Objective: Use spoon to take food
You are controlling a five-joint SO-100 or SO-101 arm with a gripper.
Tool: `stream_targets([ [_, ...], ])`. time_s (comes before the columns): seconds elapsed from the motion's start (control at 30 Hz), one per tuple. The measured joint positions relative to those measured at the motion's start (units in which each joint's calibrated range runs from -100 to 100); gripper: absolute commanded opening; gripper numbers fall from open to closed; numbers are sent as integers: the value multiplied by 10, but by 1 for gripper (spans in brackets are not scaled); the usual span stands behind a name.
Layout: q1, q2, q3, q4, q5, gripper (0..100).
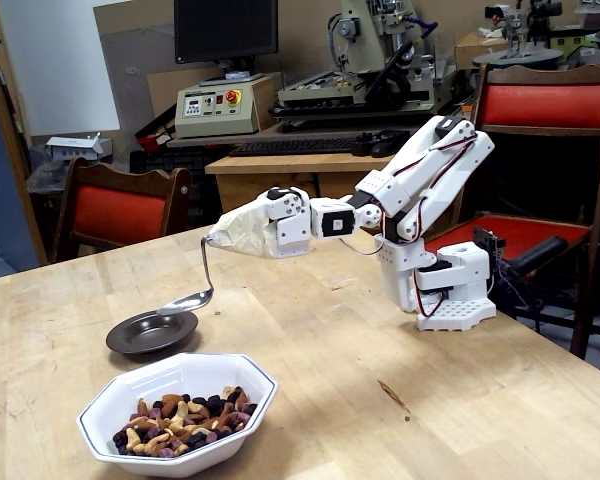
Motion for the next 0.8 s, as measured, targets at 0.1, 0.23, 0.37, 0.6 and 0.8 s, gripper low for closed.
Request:
stream_targets([
  [0.1,0,0,0,0,0,4],
  [0.23,0,0,0,0,0,4],
  [0.37,0,0,0,0,0,4],
  [0.6,0,30,0,0,0,4],
  [0.8,0,117,-19,0,0,4],
])
